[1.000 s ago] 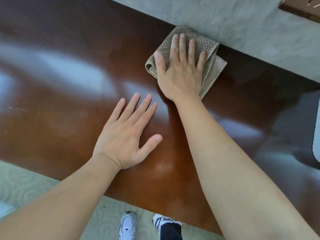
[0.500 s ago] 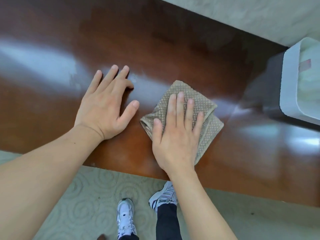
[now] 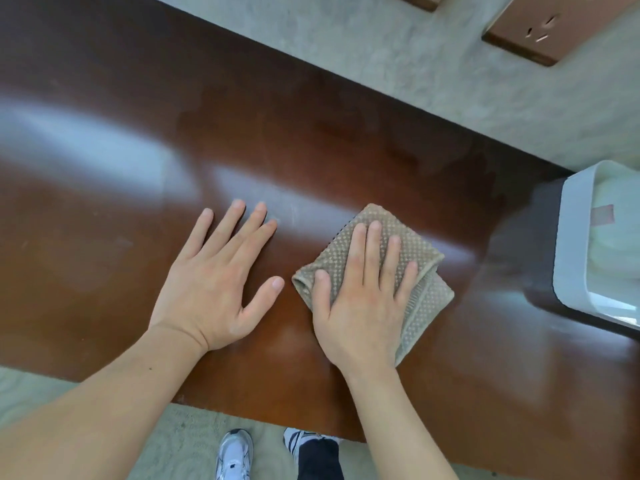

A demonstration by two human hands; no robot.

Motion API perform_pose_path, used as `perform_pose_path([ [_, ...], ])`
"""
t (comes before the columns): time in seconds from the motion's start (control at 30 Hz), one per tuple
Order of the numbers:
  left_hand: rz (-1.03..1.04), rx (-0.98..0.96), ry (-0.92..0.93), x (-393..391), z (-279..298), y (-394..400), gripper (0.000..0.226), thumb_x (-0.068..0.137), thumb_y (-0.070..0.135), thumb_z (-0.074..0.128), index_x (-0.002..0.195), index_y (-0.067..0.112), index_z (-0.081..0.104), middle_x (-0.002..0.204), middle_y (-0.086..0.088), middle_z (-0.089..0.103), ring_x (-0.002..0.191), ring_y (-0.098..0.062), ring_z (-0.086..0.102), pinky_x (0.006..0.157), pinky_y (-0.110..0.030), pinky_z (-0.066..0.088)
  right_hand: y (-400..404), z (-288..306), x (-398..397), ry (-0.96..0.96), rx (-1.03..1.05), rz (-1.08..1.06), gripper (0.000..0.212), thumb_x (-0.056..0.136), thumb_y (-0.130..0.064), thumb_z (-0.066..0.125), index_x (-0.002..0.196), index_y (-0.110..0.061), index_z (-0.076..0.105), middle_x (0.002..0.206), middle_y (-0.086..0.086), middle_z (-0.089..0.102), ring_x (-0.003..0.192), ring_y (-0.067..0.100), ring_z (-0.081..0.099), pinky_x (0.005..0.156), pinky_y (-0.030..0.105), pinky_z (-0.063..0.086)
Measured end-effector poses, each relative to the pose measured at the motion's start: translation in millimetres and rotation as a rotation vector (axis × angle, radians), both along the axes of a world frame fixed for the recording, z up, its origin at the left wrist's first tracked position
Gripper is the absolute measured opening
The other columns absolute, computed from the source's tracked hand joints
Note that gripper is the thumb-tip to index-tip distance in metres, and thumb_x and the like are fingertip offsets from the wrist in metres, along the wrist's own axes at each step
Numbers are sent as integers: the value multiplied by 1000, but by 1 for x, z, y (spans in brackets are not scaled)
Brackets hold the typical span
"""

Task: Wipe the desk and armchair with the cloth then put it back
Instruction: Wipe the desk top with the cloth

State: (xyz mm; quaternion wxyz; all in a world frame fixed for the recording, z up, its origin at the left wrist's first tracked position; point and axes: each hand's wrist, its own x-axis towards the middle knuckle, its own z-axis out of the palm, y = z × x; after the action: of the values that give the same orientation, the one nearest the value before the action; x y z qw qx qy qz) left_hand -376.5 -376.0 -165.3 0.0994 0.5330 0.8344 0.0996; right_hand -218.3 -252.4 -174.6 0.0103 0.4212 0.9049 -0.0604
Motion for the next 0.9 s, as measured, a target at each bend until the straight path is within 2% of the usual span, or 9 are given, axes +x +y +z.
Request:
perform_pose_path([
  [0.23,1,25,11,-1,-2,0,67,96,49,31,151,11,41,161,-7,31,152,-27,21,121,-56,18,99,2,-60,-18,45,36,76,94,-56,21,158,-15,15,166,5,13,153,30,7,120,58,8],
  [0.4,18,42,12,0,-2,-1,67,96,49,32,150,11,42,160,-7,33,151,-28,23,120,-57,19,144,2,-80,-14,24,31,74,96,-56,22,159,-19,9,167,2,6,153,29,1,120,60,3],
  [0.6,34,29,-5,2,0,0,68,95,51,30,150,12,41,160,-7,35,150,-29,25,121,-55,16,129,0,-78,-45,10,-87,72,95,-57,18,159,-27,5,167,-3,-1,151,41,-5,114,70,-2],
  [0.9,43,15,-1,5,2,-2,71,95,55,24,152,14,37,162,-6,29,152,-27,18,123,-52,11,58,1,-25,-31,-25,-83,69,96,-52,18,159,-28,4,167,0,-3,149,45,-8,115,68,-5],
])
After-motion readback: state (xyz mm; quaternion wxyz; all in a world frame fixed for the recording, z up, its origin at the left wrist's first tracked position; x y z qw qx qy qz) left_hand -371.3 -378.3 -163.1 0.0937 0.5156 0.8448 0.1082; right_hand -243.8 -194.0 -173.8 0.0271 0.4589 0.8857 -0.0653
